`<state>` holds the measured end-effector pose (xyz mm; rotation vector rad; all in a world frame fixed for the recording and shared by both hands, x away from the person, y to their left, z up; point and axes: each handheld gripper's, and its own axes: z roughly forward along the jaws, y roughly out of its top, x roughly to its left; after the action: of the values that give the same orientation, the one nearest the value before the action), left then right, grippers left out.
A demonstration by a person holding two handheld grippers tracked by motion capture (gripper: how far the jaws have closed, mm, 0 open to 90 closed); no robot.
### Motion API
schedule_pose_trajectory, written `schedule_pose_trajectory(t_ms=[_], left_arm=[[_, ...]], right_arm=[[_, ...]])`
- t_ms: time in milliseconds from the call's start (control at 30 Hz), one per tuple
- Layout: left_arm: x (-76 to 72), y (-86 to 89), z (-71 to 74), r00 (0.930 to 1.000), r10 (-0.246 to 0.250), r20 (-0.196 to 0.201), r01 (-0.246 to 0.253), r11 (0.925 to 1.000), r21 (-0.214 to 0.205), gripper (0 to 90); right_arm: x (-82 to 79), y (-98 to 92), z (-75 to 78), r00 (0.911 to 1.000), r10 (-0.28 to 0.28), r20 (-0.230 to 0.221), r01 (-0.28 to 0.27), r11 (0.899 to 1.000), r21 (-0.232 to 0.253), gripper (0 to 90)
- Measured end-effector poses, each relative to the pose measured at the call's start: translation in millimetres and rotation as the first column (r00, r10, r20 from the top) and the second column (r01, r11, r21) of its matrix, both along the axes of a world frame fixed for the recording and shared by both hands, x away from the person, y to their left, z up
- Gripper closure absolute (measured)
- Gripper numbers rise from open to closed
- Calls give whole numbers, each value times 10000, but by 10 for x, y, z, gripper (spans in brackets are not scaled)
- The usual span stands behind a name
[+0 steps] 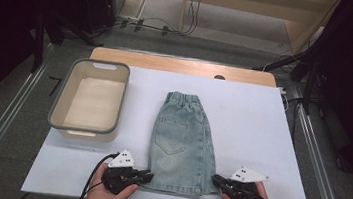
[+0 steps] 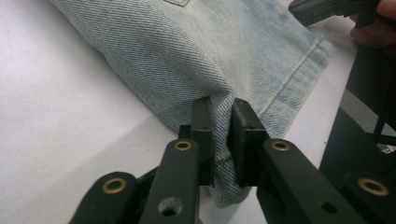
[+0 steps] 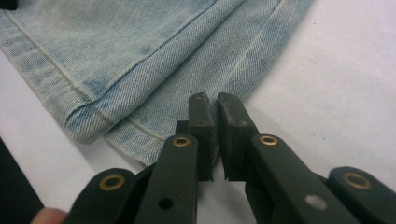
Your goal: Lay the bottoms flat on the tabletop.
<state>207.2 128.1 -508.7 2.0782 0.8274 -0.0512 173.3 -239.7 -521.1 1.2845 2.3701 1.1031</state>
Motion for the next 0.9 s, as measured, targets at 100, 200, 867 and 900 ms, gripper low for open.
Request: schedule_pose_trajectory(t_ms=[100,200,867,900], left_arm=[[-12,40,11,9998,-88,-196,83,9997,-248,822],[-42,63,12,9994,-249,-235,240,9990,-376,822],[172,259,129,9911,655,1155,-497,9897,-1342,0],[191,266,131,9911,615,1181,-445,9890,-1412,0]], right_arm=[[-37,11,27,9997,236,87,-234,9994,-244,848],[-83,0,69,9993,370,29,-370,9992,-143,850],[659,33,506,9833,-713,1672,537,9928,1074,428],[725,50,527,9818,-783,1729,588,9916,1149,428]])
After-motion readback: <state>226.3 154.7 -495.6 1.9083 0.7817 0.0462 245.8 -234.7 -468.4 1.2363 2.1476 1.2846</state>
